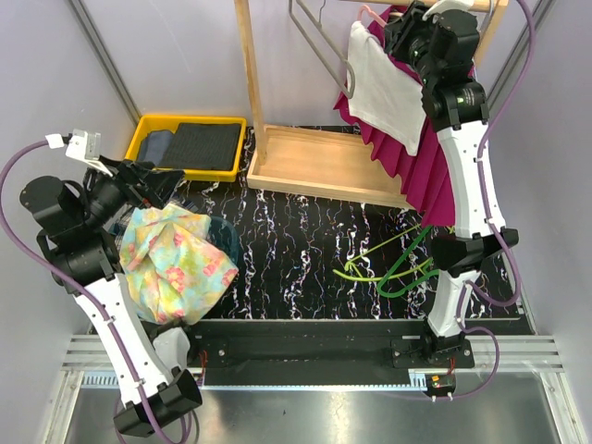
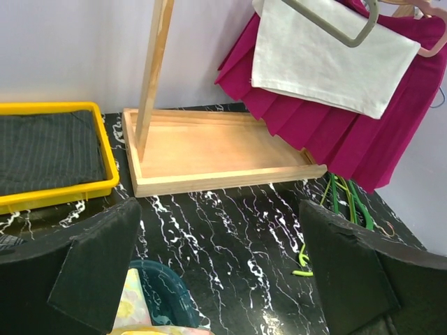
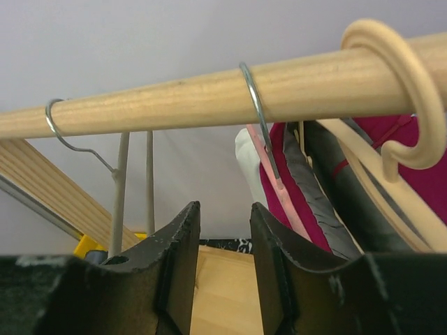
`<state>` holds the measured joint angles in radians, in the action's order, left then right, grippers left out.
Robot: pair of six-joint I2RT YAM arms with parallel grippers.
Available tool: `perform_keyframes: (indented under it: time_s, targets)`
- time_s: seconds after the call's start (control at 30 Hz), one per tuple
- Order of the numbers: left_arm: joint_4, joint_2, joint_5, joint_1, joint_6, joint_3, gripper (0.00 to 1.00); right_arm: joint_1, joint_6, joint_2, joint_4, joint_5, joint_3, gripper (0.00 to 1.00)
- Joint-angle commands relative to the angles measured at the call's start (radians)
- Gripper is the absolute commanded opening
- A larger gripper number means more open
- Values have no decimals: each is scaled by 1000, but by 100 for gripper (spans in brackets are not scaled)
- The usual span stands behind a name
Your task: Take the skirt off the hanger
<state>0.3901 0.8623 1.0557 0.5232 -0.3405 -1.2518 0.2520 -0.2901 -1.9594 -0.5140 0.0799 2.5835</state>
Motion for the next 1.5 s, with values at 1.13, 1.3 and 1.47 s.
perform_keyframes:
  time_s: [1.13, 1.3, 1.47]
  targets:
    - [-25, -54, -48, -2, 80, 46, 99, -26, 52, 248, 14, -92, -143, 67]
    - [-11, -55, -51, -2, 97, 43, 99, -39, 49, 248, 2, -86, -160, 67]
    - [-4, -65, -59, -3, 116, 43, 99, -56, 52, 283, -17, -36, -242, 67]
